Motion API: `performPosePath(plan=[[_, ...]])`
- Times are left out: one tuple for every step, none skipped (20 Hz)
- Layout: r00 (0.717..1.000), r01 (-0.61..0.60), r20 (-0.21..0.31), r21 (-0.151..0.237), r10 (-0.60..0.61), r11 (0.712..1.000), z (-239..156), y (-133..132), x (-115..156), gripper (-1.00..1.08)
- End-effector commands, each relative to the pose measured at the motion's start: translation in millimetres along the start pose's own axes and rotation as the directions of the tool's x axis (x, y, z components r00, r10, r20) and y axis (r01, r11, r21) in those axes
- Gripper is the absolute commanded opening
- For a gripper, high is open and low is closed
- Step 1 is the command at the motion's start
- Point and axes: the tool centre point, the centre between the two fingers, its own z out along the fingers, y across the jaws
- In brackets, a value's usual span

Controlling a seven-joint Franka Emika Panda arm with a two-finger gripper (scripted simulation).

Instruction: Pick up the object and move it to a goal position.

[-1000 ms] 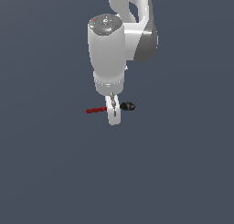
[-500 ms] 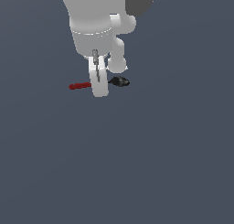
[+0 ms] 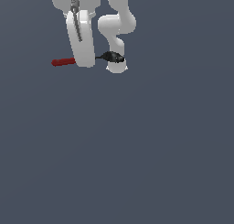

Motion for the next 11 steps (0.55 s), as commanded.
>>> performPosePath(plan=[[1.000,0.001,0.000,-0.001,-0.001,1.000,-12,1,3,-1.00],[1.000,0.001,0.000,-0.001,-0.001,1.000,-16,1,4,-1.00],[1.000,0.001,0.000,-0.001,-0.001,1.000,-19,1,5,-1.00],[1.000,0.001,0.000,-0.001,-0.001,1.000,-21,1,5,-1.00],[1.000,0.002,0.000,-0.001,-0.002,1.000,-23,1,6,-1.00],[1.000,0.002,0.000,-0.001,-0.002,1.000,-25,1,6,-1.00],[1.000,0.002,0.000,-0.001,-0.002,1.000,-26,1,7,-1.00],[1.000,0.002,0.000,-0.001,-0.002,1.000,-27,1,7,-1.00],[1.000,0.002,0.000,-0.001,-0.002,1.000,-27,1,7,-1.00],[1.000,0.002,0.000,-0.001,-0.002,1.000,-27,0,7,-1.00],[1.000,0.002,0.000,-0.001,-0.002,1.000,-27,0,7,-1.00]])
